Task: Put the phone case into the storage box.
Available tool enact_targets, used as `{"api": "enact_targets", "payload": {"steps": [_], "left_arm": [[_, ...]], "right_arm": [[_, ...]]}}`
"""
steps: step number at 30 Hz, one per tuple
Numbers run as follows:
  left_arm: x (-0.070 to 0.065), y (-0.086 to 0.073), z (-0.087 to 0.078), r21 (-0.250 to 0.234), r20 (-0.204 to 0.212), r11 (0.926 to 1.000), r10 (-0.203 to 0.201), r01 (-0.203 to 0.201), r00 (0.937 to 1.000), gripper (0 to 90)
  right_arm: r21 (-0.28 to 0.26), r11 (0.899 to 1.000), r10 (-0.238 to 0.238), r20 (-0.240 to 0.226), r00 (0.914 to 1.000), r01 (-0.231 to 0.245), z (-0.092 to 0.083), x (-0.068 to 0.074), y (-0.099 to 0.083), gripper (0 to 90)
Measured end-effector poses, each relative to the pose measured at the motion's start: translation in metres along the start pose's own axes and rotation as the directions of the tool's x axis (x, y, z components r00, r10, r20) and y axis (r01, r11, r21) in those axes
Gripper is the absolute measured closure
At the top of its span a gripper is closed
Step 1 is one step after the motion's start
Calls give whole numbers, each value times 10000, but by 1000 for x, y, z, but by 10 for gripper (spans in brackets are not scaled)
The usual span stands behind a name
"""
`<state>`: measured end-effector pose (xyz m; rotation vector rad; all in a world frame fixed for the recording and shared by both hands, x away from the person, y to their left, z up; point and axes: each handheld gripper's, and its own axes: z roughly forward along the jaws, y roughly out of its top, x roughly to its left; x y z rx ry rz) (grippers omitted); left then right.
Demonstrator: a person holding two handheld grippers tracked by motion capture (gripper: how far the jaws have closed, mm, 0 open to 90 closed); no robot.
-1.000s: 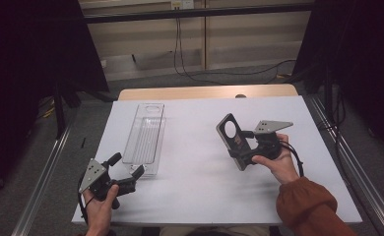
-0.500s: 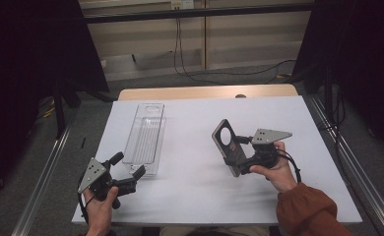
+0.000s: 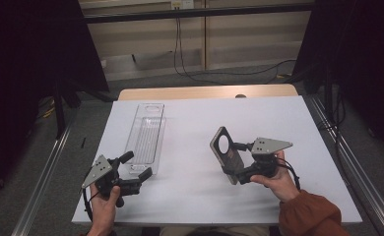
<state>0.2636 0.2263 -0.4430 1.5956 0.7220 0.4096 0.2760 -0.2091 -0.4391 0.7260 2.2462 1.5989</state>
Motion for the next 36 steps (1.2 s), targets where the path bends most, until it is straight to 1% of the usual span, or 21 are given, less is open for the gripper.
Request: {"api": "enact_targets", "payload": {"steps": [3,4,6,7,8,10,12,13,14,15,18,19,23,25,26,30,31,33,34,35,36], "left_arm": [[-2,1,2,-63,214,10000,-40,42,9998,58],[-2,2,2,44,242,9999,133,-134,9996,58],[-7,6,6,-194,400,9998,-53,61,9992,58],[-7,7,7,-164,567,9998,121,-112,9983,59],[-9,8,9,-263,585,9996,58,-42,9983,59],[-13,10,13,-190,876,9996,214,-198,9959,58],[-15,11,15,-269,938,9996,99,-74,9955,57],[-17,11,17,-292,1228,9995,118,-82,9924,56],[-17,11,17,-292,1228,9995,118,-82,9924,55],[-18,13,19,-232,1466,9995,226,-194,9889,53],[-22,14,22,-276,1676,9995,212,-168,9856,51],[-22,15,24,-228,1981,9995,240,-198,9799,47],[-29,17,32,-167,2323,9994,336,-306,9721,35],[-35,20,40,-180,2703,9984,557,-528,9612,35],[-35,20,40,-180,2703,9984,557,-528,9612,35],[-42,23,53,-504,3177,9957,894,-773,9440,13],[-46,25,60,-437,3253,9947,1023,-931,9401,16],[-47,25,63,-457,3172,9942,1072,-977,9423,17],[-48,26,66,-507,3480,9944,1049,-931,9316,17],[-50,28,71,-561,3613,9947,1012,-867,9269,14],[-50,28,71,-561,3613,9947,1012,-867,9269,12]], "right_arm": [[-96,10000,20,-194,9998,-22,0,4,-2,120],[-96,10000,20,-194,9998,-22,0,4,-2,120],[-222,9997,36,-343,9994,-43,1,6,-3,120],[-298,9995,62,-462,9989,-76,1,8,-3,120],[-361,9992,154,-456,9988,-171,3,9,-3,120],[-150,9999,-17,-740,9973,6,7,14,-5,120],[-175,9998,37,-905,9959,-53,9,16,-6,120],[-180,9998,7,-920,9958,-23,9,16,-6,120],[-180,9998,7,-920,9958,-23,9,16,-6,120],[-290,9995,89,-1168,9931,-124,9,16,-6,120],[-342,9993,73,-1235,9923,-116,9,15,-6,120],[-403,9990,126,-1247,9921,-178,9,14,-5,120],[-456,9987,186,-1254,9919,-245,8,12,-6,120],[-499,9984,178,-1326,9910,-246,8,11,-6,119],[-499,9984,178,-1326,9910,-246,8,11,-6,119],[-539,9984,92,-1488,9888,-174,8,13,-4,119],[-550,9984,80,-1498,9887,-164,7,13,-4,119],[-566,9983,19,-1604,9871,-111,6,13,-4,119],[-566,9983,19,-1604,9871,-111,6,13,-4,119],[-586,9982,29,-1533,9882,-120,5,12,-4,119],[-586,9982,29,-1533,9882,-120,5,12,-4,119]]}}
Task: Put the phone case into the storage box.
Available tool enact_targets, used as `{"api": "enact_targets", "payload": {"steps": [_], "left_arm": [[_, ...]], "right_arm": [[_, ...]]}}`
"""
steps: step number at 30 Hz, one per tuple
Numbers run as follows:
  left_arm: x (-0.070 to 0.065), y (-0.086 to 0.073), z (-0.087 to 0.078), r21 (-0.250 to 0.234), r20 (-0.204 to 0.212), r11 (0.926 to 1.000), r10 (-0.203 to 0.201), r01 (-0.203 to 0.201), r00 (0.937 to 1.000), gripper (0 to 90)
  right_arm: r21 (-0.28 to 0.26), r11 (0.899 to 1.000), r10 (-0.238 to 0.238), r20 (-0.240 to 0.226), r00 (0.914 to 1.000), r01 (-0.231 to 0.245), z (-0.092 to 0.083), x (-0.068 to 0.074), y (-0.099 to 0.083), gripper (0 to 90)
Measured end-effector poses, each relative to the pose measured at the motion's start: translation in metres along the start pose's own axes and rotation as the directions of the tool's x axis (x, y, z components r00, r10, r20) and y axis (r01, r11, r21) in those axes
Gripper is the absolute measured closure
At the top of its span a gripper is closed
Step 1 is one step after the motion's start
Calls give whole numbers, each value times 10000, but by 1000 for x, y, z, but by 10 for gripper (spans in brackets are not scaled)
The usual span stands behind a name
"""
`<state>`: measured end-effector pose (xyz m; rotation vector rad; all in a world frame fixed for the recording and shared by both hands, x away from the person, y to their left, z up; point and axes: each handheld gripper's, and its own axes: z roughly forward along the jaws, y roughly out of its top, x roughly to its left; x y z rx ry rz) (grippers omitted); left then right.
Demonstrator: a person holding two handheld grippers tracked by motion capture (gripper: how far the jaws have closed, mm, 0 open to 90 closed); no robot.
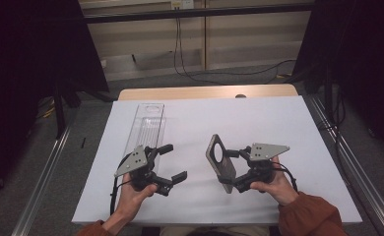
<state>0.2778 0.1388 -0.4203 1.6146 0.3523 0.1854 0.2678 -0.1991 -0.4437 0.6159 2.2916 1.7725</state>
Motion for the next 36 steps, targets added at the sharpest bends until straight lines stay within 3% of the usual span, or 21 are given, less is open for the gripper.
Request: {"api": "enact_targets", "payload": {"steps": [4,8,9,11,12,13,14,22,26,31,33,36], "left_arm": [[3,6,9,70,195,9998,178,-180,9997,11],[10,11,21,160,392,9998,137,-143,9991,14],[11,12,23,201,280,9997,133,-139,9995,14],[14,13,28,209,563,9998,0,-12,9984,12],[13,12,30,-20,451,10000,-67,68,9990,11],[14,12,30,169,731,9999,8,-21,9973,11],[10,9,33,2,808,10000,-54,54,9967,11],[1,1,35,260,1309,9996,27,-62,9914,13],[-1,-2,38,366,1337,9993,-32,-17,9910,10],[-2,-2,42,131,1860,9996,-278,258,9822,11],[-2,-1,45,62,1826,9998,-173,165,9830,15],[-3,2,50,-33,2045,9999,-97,106,9788,9]], "right_arm": [[17,10000,29,12,10000,-29,-1,-1,0,119],[-16,10000,67,100,9999,-67,-1,-2,0,119],[-16,10000,55,123,9999,-54,-2,-2,0,120],[-59,10000,80,125,9999,-79,-3,-3,0,119],[-70,9999,106,127,9999,-105,-4,-4,0,120],[-88,9999,126,63,9999,-125,-4,-4,0,119],[-85,9999,144,66,9999,-143,-4,-4,-1,120],[144,9999,-19,-503,9987,26,3,0,-3,119],[182,9997,-141,-779,9969,156,5,2,-3,119],[136,9997,-170,-1000,9948,184,6,4,-2,119],[168,9996,-196,-1274,9917,219,6,5,-2,119],[131,9997,-183,-1421,9897,204,7,5,-1,119]]}}
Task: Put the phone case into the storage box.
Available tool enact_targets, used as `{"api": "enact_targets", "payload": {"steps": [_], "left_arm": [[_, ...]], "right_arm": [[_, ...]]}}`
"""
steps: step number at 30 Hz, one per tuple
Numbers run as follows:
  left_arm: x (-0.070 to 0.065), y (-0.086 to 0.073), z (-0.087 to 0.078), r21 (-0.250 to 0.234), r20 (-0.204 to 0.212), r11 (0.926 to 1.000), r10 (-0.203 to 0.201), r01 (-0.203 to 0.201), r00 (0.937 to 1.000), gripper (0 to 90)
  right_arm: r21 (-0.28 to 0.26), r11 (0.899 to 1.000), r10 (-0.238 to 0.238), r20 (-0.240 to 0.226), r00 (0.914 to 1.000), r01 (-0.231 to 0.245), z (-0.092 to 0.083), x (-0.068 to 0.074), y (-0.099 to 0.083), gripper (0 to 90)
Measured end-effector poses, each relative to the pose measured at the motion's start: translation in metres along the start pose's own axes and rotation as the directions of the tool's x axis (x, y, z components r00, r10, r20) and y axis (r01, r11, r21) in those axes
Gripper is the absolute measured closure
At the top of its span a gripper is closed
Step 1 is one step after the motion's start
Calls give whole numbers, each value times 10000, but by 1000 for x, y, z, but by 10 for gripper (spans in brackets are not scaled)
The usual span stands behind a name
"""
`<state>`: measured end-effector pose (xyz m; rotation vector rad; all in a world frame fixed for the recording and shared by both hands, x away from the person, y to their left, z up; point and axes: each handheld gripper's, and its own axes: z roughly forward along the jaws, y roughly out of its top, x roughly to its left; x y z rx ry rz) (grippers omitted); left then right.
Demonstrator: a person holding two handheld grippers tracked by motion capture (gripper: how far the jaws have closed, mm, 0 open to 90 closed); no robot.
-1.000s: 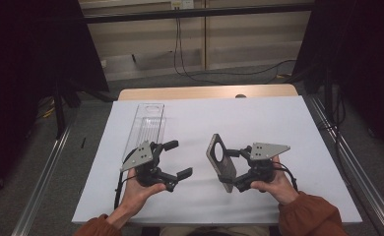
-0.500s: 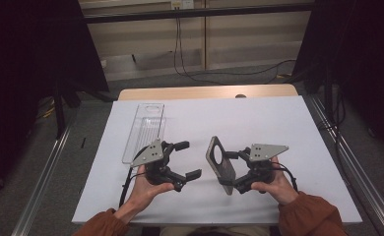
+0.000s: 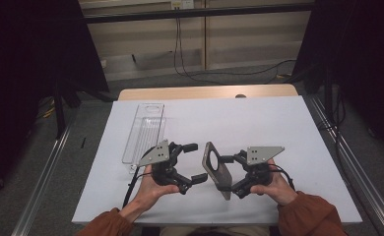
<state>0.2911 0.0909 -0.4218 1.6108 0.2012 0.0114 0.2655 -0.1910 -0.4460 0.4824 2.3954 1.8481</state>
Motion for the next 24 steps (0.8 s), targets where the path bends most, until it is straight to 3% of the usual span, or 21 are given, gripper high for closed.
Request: {"api": "enact_targets", "payload": {"steps": [5,12,24], "left_arm": [[5,4,7,-89,153,9999,85,-84,9998,6],[9,7,24,-78,725,10000,24,-18,9974,9],[7,5,27,69,936,9993,372,-380,9949,13]], "right_arm": [[-106,9999,38,3,10000,-38,-2,0,2,119],[-63,10000,-17,-190,9998,15,-3,0,2,119],[151,9999,-53,-502,9987,61,0,1,0,119]]}}
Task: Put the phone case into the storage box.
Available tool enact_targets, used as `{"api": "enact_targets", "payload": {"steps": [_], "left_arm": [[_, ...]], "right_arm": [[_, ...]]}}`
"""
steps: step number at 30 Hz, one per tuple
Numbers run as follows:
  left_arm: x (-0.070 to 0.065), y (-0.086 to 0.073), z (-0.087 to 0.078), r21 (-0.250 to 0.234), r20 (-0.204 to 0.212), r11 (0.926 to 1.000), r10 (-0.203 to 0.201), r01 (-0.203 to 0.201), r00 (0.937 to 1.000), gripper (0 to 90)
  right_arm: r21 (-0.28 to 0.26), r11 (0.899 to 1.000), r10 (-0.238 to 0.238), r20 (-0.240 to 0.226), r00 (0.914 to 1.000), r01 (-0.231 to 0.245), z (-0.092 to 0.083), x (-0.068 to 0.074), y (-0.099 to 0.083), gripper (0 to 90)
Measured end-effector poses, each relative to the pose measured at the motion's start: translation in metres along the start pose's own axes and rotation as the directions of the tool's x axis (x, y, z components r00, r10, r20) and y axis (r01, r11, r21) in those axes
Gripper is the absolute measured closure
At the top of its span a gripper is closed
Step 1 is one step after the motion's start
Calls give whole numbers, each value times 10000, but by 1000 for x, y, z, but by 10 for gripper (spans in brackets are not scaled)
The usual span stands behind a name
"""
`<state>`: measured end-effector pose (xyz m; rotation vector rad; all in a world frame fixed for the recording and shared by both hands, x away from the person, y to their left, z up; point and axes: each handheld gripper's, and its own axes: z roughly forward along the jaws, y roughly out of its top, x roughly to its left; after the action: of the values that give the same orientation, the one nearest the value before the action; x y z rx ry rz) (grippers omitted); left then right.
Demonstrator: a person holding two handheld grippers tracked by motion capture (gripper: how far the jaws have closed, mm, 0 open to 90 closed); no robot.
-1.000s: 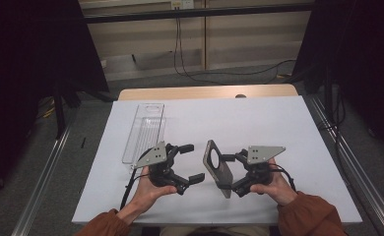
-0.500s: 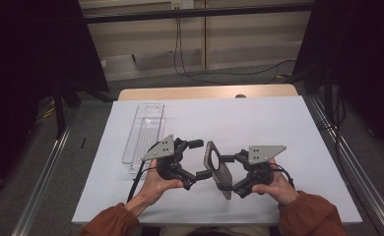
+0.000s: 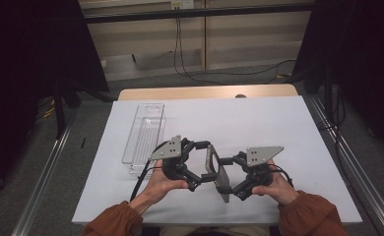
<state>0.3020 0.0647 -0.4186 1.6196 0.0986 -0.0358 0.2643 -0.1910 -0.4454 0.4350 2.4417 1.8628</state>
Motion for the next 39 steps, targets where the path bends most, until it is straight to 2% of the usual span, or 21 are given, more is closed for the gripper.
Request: {"api": "enact_targets", "payload": {"steps": [2,3,10,24,25,33,35,38,39], "left_arm": [[0,0,0,-3,46,10000,0,0,10000,15],[-1,-1,1,-75,111,9999,-128,129,9999,15],[-2,0,2,-106,211,9999,-7,9,9998,41],[-2,-1,2,-121,310,9999,-7,11,9995,65],[-3,-1,2,-124,446,9999,-75,80,9990,66],[-6,3,2,-26,425,9997,244,-243,9988,95],[-5,2,2,57,361,9998,192,-195,9992,99],[-3,2,2,130,309,9996,245,-249,9992,103],[-4,1,2,78,297,9999,144,-146,9995,104]], "right_arm": [[30,10000,-2,0,10000,2,0,0,0,118],[44,10000,-13,0,10000,13,0,0,0,118],[134,9999,-82,-66,9999,83,1,1,0,118],[-86,10000,4,-91,10000,-5,0,0,0,119],[-101,9999,9,-84,10000,-10,0,0,0,118],[-99,9998,-198,-192,9996,196,0,2,1,119],[-10,9996,-281,10,9996,281,0,2,1,118],[30,9995,-325,62,9995,325,0,1,0,118],[38,9995,-322,82,9994,322,0,1,0,118]]}}
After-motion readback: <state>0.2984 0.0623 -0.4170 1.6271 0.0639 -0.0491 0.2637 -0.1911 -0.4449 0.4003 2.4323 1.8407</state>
